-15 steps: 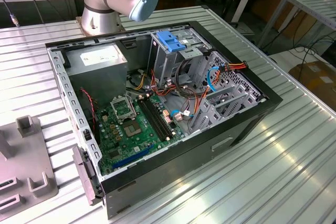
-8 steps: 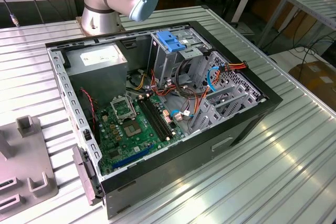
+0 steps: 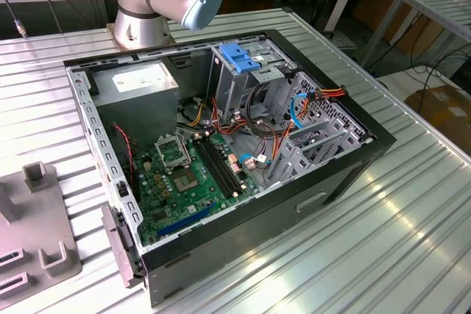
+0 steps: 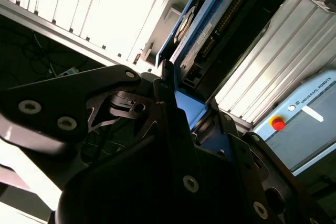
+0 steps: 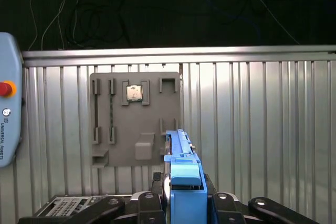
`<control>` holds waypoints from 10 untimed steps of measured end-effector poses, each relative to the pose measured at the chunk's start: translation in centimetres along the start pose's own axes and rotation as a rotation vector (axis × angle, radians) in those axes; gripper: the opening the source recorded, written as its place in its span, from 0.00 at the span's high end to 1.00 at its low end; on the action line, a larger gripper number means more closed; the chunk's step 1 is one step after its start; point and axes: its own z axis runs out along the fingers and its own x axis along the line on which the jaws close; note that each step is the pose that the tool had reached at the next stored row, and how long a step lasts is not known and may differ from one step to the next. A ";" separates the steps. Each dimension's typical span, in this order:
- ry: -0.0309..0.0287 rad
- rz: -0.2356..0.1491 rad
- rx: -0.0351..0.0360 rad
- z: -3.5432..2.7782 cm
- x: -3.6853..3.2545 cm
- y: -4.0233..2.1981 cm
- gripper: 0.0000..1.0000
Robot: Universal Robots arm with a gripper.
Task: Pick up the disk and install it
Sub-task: 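Pick up the disk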
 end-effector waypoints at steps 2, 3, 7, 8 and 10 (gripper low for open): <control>0.0000 0.000 0.0000 0.00 0.00 -0.10 0.63; 0.0000 0.000 0.0000 0.00 0.00 -0.13 0.63; 0.0000 0.000 0.0000 0.01 -0.01 -0.32 0.63; 0.0000 0.000 -0.0001 0.01 -0.01 -0.37 0.63; 0.0000 0.000 -0.0001 0.01 -0.01 -0.49 0.63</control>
